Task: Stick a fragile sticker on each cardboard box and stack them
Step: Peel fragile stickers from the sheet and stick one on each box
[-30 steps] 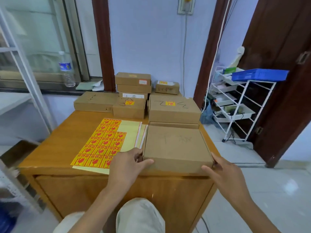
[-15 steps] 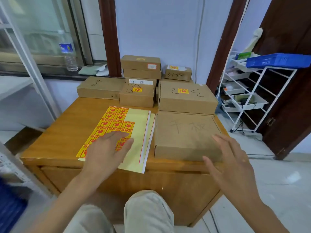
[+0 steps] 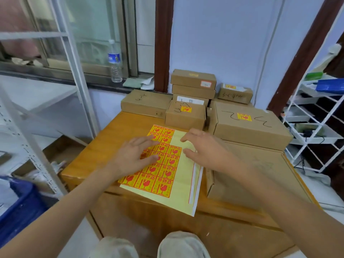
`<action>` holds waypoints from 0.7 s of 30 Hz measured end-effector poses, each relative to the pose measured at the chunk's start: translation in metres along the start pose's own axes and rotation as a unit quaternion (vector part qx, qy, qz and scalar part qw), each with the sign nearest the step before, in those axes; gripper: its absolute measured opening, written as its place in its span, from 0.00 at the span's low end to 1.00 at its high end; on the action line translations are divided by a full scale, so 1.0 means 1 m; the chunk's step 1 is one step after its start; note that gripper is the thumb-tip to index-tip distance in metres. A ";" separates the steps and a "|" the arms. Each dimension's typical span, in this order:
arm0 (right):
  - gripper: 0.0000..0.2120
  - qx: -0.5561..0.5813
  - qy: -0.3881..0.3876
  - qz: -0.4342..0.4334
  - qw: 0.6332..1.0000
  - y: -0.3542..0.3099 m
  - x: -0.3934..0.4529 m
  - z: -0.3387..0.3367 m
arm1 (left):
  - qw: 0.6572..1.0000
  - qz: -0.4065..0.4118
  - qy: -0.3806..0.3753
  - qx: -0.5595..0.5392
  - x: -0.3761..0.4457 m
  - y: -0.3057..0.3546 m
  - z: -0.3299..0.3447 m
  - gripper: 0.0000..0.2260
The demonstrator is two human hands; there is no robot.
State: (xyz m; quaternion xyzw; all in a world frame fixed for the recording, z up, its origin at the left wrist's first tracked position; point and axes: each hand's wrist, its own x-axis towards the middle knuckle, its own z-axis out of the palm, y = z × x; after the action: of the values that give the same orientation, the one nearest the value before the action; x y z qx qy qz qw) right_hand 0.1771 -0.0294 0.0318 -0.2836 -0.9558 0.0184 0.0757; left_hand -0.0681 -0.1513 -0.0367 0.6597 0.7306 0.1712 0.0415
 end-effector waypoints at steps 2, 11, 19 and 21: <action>0.24 0.015 -0.064 -0.010 0.998 0.004 0.028 0.012 | 1.000 -0.008 -0.003 0.008 0.004 -0.005 0.011 0.31; 0.25 0.036 -0.108 -0.026 0.993 0.013 0.083 0.047 | 0.997 -0.062 0.048 -0.026 0.012 -0.013 0.015 0.30; 0.09 0.140 -0.116 -0.030 0.983 0.013 0.083 0.049 | 0.996 -0.071 0.044 -0.034 0.011 -0.007 0.011 0.35; 0.08 0.141 -0.115 -0.034 0.983 0.013 0.083 0.049 | 0.996 -0.073 0.047 -0.035 0.011 -0.005 0.010 0.35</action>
State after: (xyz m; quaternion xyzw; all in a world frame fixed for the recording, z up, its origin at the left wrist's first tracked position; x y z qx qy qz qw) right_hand 0.1076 0.0267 -0.0063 -0.2339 -0.9549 0.1830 0.0051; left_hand -0.0713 -0.1384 -0.0461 0.5941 0.7713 0.2244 0.0424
